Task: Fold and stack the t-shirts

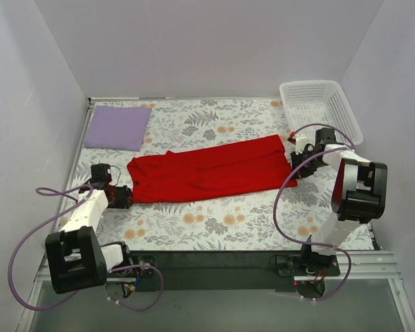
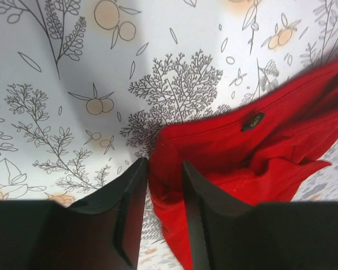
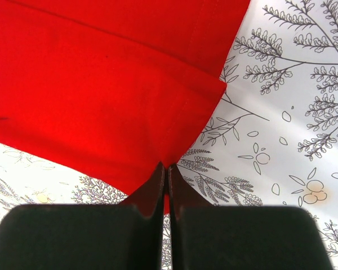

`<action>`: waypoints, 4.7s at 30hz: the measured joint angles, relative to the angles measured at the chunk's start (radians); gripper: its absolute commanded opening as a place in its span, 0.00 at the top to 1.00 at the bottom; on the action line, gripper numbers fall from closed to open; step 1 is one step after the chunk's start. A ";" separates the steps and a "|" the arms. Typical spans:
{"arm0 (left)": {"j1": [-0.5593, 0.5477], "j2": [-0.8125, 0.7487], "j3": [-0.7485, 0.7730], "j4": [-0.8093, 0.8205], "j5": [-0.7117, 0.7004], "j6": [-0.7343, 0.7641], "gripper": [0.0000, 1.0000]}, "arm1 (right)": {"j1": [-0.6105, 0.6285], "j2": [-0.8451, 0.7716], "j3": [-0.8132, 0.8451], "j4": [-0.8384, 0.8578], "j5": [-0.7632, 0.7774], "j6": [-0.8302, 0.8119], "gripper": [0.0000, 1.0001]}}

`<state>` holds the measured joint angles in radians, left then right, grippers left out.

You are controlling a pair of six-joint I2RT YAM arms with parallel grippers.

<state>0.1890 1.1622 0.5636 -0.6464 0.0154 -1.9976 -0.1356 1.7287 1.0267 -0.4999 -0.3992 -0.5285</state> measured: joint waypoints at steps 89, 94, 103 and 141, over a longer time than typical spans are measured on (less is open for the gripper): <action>0.035 0.256 0.113 0.202 0.261 0.846 0.87 | -0.049 -0.006 -0.023 -0.046 -0.052 -0.080 0.99; 0.035 0.197 0.113 0.195 0.261 0.846 0.74 | -0.061 -0.052 -0.065 -0.050 -0.036 -0.098 0.80; 0.035 -0.206 0.154 0.220 0.189 0.815 0.30 | -0.068 -0.215 -0.079 -0.089 0.050 -0.158 0.54; 0.034 -0.359 0.019 0.214 0.367 0.745 0.37 | 0.726 0.817 1.218 -0.014 -0.258 0.450 0.27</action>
<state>0.2234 0.8036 0.5823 -0.4324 0.3828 -1.2522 0.5900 2.5454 2.2444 -0.5137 -0.6571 -0.0788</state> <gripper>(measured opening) 0.640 0.731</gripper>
